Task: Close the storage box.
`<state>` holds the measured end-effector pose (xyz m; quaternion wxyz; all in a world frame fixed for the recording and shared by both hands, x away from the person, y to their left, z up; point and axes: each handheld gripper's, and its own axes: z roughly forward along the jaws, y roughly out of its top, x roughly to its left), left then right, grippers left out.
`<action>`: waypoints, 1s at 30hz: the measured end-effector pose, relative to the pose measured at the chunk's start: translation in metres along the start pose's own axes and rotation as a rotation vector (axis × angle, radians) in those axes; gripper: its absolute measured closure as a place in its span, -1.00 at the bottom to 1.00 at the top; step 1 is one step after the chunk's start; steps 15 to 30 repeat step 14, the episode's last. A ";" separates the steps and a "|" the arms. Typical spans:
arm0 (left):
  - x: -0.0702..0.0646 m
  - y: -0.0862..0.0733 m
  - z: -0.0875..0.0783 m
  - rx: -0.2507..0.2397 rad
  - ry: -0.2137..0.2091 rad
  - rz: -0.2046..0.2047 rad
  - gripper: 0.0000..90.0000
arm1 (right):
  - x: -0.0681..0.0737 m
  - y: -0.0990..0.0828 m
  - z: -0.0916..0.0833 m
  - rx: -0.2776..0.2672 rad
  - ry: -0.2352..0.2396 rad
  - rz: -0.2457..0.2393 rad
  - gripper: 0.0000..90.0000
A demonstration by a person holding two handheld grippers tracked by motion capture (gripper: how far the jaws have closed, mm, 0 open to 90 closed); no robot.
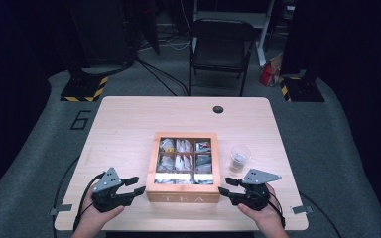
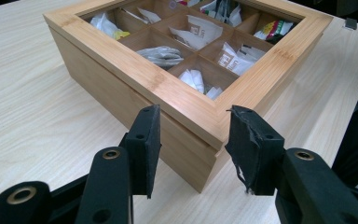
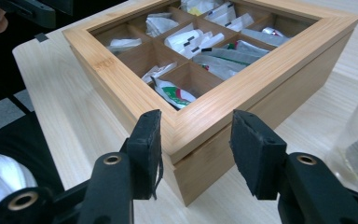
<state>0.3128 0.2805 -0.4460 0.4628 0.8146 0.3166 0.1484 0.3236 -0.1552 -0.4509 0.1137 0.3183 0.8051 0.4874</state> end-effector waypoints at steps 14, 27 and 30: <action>0.016 -0.002 -0.001 -0.030 0.024 -0.052 0.09 | -0.011 -0.006 -0.013 -0.050 -0.061 0.025 0.01; 0.016 -0.002 -0.001 -0.030 0.024 -0.052 0.09 | -0.011 -0.006 -0.013 -0.050 -0.061 0.025 0.01; 0.016 -0.002 -0.001 -0.030 0.024 -0.052 0.09 | -0.011 -0.006 -0.013 -0.050 -0.061 0.025 0.01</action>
